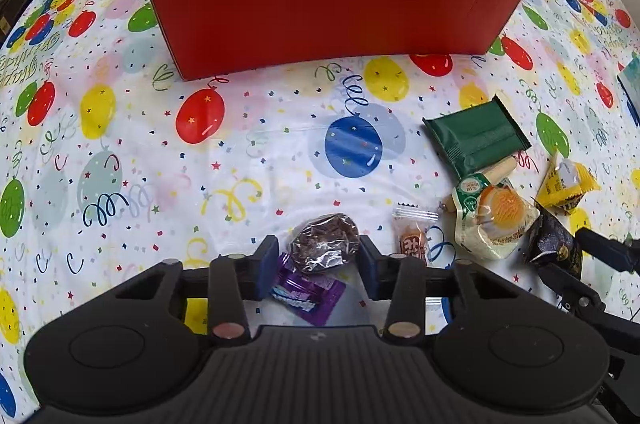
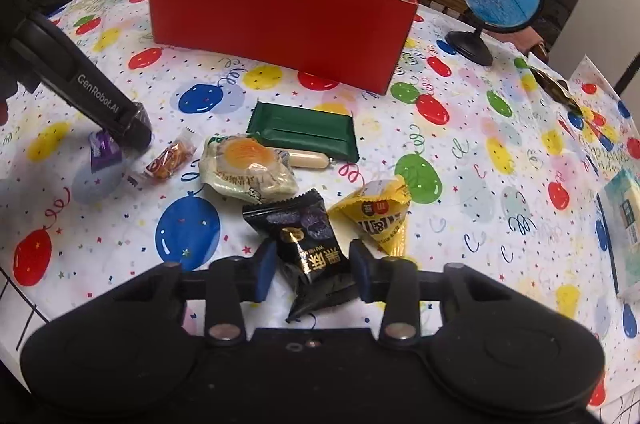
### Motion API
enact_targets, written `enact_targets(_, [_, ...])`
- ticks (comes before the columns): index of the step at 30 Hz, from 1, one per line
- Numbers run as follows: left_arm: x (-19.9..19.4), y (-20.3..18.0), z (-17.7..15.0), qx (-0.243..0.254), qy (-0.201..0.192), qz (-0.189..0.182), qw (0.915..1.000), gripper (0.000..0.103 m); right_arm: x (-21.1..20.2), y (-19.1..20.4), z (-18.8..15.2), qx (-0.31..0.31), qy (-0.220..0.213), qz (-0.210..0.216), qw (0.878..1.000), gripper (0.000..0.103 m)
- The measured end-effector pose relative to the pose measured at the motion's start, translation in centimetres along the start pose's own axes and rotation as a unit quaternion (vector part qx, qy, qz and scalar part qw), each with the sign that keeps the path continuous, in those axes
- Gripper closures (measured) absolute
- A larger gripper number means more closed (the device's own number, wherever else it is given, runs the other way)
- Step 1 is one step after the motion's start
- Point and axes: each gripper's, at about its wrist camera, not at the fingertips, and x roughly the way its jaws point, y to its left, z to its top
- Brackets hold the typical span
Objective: Organize snacks
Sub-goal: 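Grasp the silver foil candy with the left tool while the right tool grasps the black packet, then carry both snacks into the red box and open both tools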
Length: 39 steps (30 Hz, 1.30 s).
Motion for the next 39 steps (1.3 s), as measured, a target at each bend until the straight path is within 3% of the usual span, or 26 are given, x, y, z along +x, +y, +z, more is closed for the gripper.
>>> enact_targets(11, [-1.3, 2.8, 0.9, -0.051, -0.006, -0.02, 0.9985, 0.068, -1.3, -0.3, -0.5, 0.08, -0.003, 0.015, 0.997, 0.074])
enact_targets(23, [-6.7, 2.9, 0.5, -0.031, -0.049, -0.043, 0.9974, 0.068, -5.4, -0.1, 0.5, 0.146, -0.044, 0.039, 0.988, 0.074])
enact_targets(39, [-12.6, 3.9, 1.5, -0.019, -0.113, -0.065, 0.9913, 0.068, -10.7, 0.8, 6.1, 0.161, -0.134, 0.043, 0.977, 0.075])
